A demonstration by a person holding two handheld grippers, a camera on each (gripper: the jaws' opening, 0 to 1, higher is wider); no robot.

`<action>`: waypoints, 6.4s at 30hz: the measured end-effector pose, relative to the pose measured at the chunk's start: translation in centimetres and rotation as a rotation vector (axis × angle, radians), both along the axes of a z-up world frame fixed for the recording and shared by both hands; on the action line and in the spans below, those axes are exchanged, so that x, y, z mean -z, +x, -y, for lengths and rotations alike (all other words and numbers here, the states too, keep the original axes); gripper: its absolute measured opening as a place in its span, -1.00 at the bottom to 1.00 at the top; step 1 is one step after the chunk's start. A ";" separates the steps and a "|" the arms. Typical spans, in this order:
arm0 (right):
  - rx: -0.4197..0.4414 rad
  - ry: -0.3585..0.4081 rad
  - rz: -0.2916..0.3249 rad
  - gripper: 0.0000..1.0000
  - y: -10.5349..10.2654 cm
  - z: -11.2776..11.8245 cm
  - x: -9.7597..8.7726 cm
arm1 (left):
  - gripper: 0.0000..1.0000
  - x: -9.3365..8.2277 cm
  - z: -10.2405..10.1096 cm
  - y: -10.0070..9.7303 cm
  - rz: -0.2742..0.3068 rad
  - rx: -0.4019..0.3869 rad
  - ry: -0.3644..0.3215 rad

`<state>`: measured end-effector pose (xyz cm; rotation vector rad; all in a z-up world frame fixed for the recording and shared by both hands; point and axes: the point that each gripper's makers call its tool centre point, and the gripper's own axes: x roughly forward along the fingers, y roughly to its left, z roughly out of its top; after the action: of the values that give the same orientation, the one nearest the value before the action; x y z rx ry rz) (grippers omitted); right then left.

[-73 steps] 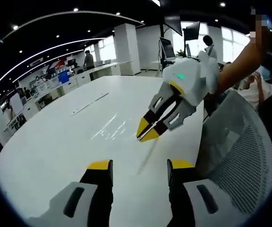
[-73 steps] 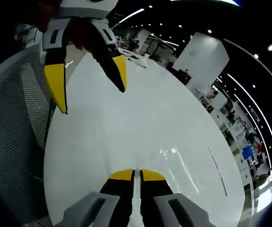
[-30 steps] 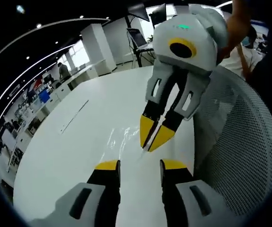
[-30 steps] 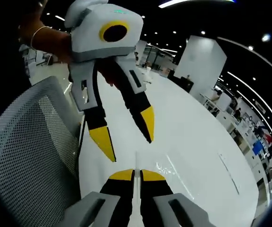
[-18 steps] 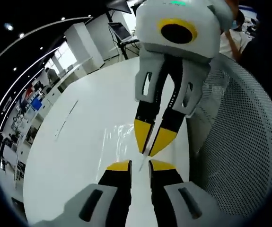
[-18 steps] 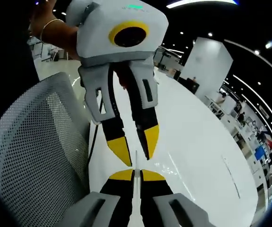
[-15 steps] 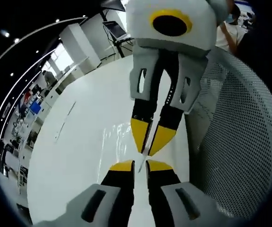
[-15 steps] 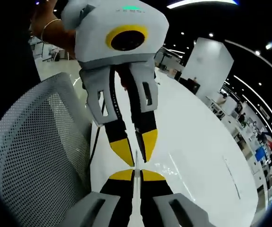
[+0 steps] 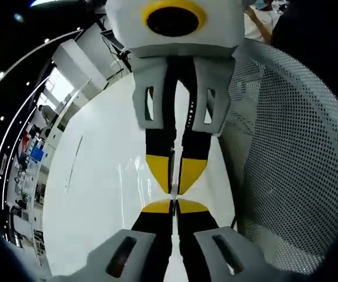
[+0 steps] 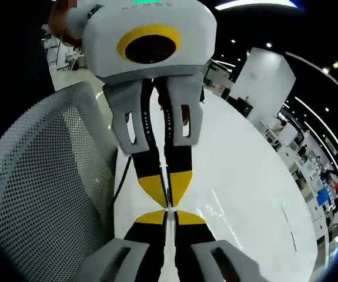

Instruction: Open the resealable bag by pulling the two sides of the seal apart until the entire bag opening is separated and visibly accessible.

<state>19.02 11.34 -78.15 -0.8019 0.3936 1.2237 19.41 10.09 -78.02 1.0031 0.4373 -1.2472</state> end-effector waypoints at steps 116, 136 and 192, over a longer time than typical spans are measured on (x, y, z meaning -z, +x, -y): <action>0.059 -0.149 0.007 -1.00 0.2 4.2 1.7 | -1.00 -0.1 -2.7 -0.2 0.020 -0.126 -0.082; 0.109 -0.180 -0.014 -1.00 0.6 7.1 2.2 | -1.00 0.6 -3.9 -0.1 -0.007 -0.159 -0.066; 0.142 -0.105 -0.110 -0.93 -0.1 4.2 2.7 | -1.00 0.7 -2.1 -1.1 0.093 -0.022 0.053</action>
<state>18.92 7.15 -80.89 -0.7846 0.5985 1.1244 18.30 12.14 -78.73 1.0937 0.4103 -1.1695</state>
